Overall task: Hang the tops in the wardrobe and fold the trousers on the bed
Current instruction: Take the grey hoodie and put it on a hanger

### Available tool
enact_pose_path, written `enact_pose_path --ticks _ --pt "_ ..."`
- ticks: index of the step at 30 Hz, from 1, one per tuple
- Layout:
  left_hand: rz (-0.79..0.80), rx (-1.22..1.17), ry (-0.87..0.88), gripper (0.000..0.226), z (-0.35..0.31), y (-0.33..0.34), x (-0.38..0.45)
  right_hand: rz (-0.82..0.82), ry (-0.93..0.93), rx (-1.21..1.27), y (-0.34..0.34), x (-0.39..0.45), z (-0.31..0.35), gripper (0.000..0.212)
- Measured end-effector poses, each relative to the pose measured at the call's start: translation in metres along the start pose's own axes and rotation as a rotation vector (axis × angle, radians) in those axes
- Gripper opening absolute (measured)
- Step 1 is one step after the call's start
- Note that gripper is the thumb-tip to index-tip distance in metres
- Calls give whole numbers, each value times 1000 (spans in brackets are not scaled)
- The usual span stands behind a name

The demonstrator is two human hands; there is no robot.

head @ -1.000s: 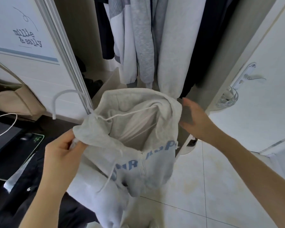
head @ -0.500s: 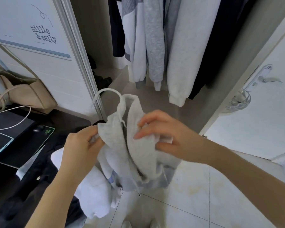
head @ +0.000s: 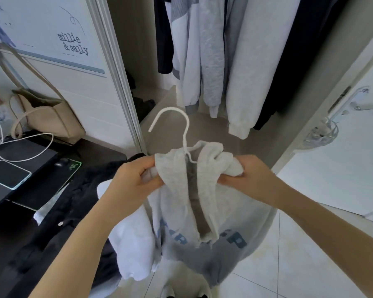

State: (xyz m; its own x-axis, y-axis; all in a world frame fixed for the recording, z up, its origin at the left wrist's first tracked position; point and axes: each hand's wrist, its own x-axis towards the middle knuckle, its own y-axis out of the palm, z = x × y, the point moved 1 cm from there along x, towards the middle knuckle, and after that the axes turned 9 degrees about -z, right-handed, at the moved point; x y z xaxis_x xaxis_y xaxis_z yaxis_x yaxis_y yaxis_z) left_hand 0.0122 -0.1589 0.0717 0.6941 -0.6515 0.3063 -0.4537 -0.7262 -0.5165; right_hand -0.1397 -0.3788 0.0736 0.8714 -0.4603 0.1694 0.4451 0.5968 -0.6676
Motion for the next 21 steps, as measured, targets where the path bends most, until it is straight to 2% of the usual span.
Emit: enact_pose_path --ticks 1,2,4,5,7,10,13,16,19,21 --pt "2 133 27 34 4 -3 1 -50 60 86 -7 0 -3 62" --pt "-13 289 54 48 10 -7 4 -101 99 164 -16 -2 -7 61" --pt "-43 416 0 63 21 -17 8 -178 121 226 -38 -3 -14 49" --pt "-69 393 -66 60 25 -23 8 -194 110 224 -48 -3 -17 45" --pt "-87 298 -166 35 37 -34 8 -218 65 148 -65 -2 -23 49" --pt "60 -9 -283 14 52 -43 10 -128 13 -83 -88 -3 -32 49" --pt "173 -151 -286 16 51 -47 17 21 -10 -143 -104 -13 -32 49" --pt "182 -99 -267 21 47 -35 33 96 -57 -120 -109 -25 -28 43" --pt "123 113 -204 24 22 -3 48 -44 39 -9 -113 -26 -29 53" --pt "86 44 -182 28 -3 12 50 -203 122 64 -116 -24 -29 54"
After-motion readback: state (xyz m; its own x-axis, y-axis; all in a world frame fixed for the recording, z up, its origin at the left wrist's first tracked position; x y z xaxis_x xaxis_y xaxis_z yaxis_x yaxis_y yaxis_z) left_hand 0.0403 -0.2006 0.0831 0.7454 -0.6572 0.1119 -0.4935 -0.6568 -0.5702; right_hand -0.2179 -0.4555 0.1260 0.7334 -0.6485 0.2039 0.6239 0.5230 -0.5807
